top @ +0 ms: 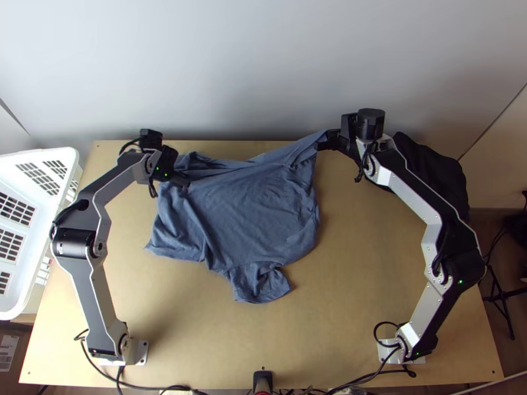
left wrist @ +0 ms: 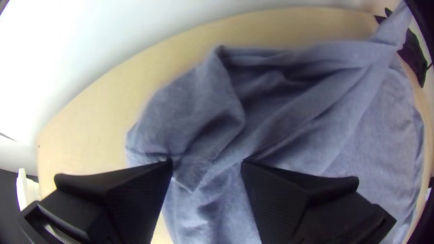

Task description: Fold the t-shirt

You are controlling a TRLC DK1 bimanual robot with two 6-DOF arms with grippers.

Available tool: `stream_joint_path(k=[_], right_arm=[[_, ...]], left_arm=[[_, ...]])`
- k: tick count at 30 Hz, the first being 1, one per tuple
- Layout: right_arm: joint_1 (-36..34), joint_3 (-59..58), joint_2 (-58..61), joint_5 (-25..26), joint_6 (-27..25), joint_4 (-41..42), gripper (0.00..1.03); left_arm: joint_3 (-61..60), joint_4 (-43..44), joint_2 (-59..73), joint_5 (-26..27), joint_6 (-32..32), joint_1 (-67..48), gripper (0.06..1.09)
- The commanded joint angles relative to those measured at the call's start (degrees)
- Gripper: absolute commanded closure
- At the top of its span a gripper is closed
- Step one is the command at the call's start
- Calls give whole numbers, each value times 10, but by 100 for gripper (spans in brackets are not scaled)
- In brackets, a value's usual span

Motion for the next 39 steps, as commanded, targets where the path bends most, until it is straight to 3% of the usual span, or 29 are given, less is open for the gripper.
stream_joint_path(k=[1,16,20,26,39], right_arm=[[3,-1,0,1,-5,1,100],[16,14,16,14,-16,1,100],[17,21,22,20,-17,1,100],[26,23,23,27,-19,1,100],[30,19,21,36,-32,1,100]], left_arm=[[51,-21,9,0,-23,5,33],[90,-70,9,4,-31,11,33],[108,-104,-10,65,-55,15,33],[159,-113,1,110,-103,38,33],[187,-116,71,110,-136,18,33]])
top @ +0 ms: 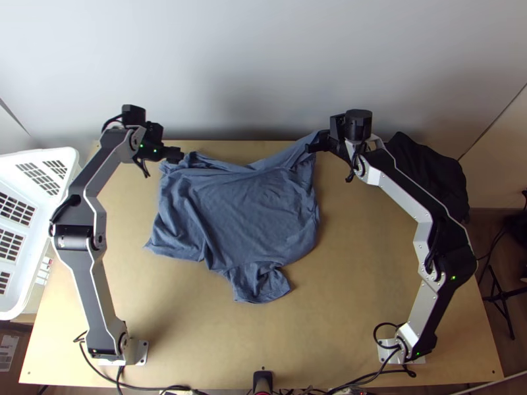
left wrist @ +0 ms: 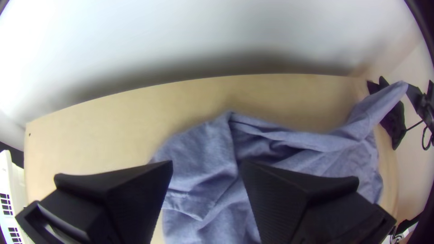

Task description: Fold the t-shirt

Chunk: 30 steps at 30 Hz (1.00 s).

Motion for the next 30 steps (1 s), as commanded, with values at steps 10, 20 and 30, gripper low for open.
stream_joint_path(k=[10,20,30], right_arm=[[-7,-12,-9,7,-9,0,100],[-1,7,0,14,-7,7,100],[-2,8,2,24,-7,7,100]], left_arm=[[9,-19,30,1,35,8,33],[-2,-30,33,-10,61,14,33],[-14,-42,26,-9,90,21,70]])
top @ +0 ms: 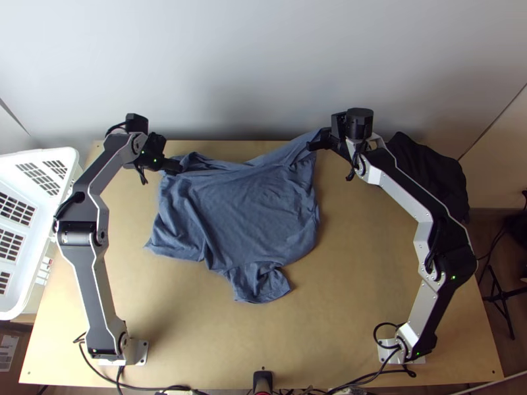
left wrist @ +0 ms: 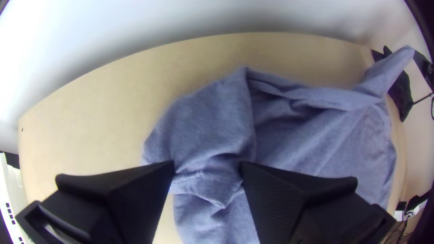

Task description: Fold the t-shirt

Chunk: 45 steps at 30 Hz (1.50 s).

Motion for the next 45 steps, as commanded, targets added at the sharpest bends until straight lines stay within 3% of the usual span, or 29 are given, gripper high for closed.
stream_joint_path(k=[1,3,12,17,25,32,36,45], right_arm=[[1,2,2,9,0,1,100],[1,1,2,9,0,1,100],[3,1,0,14,0,1,100],[1,5,-11,15,4,1,100],[-17,31,-55,18,22,0,100],[-23,50,-115,34,62,-12,100],[-6,53,-184,34,92,-37,100],[17,87,-334,38,113,-133,100]], left_arm=[[-4,6,1,3,16,7,101],[-7,7,2,3,17,7,105],[-4,15,-5,3,12,18,105],[37,19,-9,3,-23,30,105],[102,35,-37,5,-98,42,105],[102,77,-106,34,-215,67,105],[65,84,-186,87,-277,81,105],[-61,152,-411,110,-347,84,105]])
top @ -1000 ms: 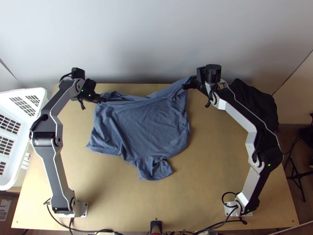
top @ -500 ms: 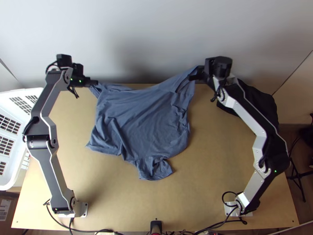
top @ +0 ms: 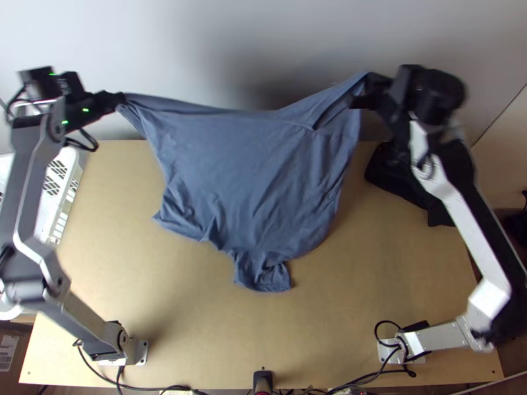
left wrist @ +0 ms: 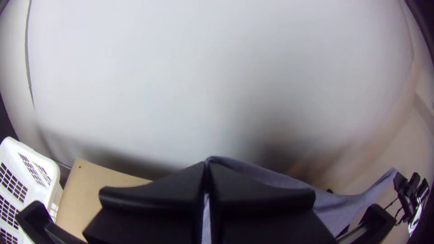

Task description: Fold the t-shirt

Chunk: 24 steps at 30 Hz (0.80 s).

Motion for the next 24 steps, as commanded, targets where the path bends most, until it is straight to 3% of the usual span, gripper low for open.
stream_joint_path(k=[1,9,16,24], right_arm=[[21,34,-114,2,23,-83,100],[17,143,-213,-72,107,-268,100],[14,239,-284,-86,109,-403,100],[15,340,-335,-93,107,-492,100]], left_arm=[[-81,35,-167,28,-62,4,105],[-125,40,-339,41,-98,6,105],[-200,71,-509,42,-108,7,105],[-198,27,-636,41,-108,7,105]])
